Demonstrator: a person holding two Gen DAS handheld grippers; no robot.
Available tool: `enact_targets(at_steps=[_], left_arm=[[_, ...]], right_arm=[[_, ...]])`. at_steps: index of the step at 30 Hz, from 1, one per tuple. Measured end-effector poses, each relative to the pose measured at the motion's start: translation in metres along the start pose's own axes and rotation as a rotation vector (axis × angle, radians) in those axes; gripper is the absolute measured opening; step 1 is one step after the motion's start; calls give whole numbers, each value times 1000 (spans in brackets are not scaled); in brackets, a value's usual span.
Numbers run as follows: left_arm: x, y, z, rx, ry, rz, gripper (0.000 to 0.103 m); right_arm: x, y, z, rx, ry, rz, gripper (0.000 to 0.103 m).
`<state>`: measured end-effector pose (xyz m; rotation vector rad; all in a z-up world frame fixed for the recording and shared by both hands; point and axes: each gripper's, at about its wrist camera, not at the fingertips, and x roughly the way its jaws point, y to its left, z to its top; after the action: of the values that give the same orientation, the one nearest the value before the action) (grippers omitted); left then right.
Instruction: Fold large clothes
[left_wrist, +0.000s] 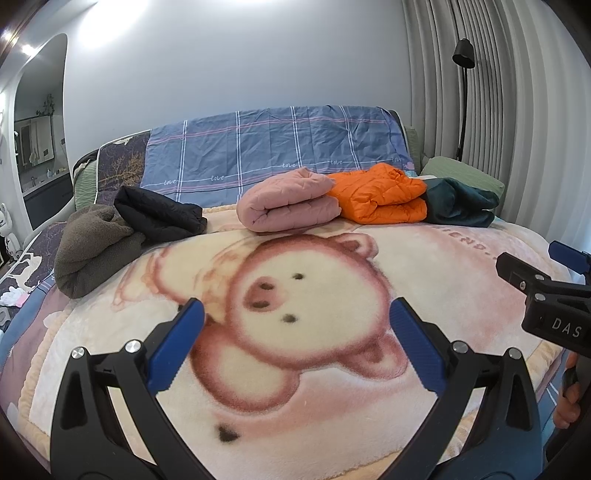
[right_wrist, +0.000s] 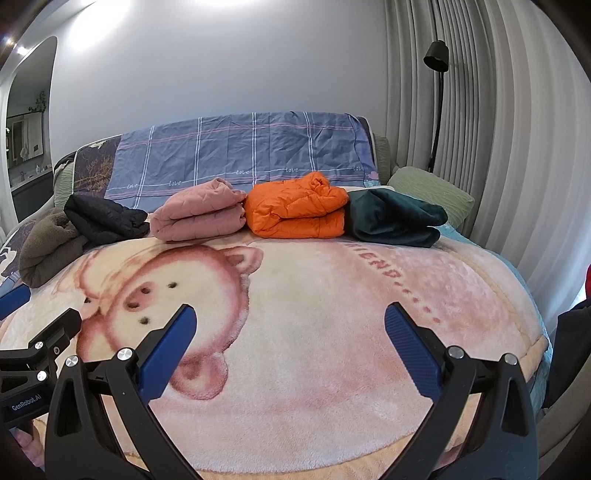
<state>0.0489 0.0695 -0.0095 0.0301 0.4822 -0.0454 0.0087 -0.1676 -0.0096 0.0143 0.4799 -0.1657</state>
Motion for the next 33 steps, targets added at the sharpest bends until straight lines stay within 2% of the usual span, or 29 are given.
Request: enact_targets(at_steps=[33], left_arm=[[2, 4, 1, 11, 6, -5, 101]], right_arm=[[2, 0, 2, -4, 6, -6, 102]])
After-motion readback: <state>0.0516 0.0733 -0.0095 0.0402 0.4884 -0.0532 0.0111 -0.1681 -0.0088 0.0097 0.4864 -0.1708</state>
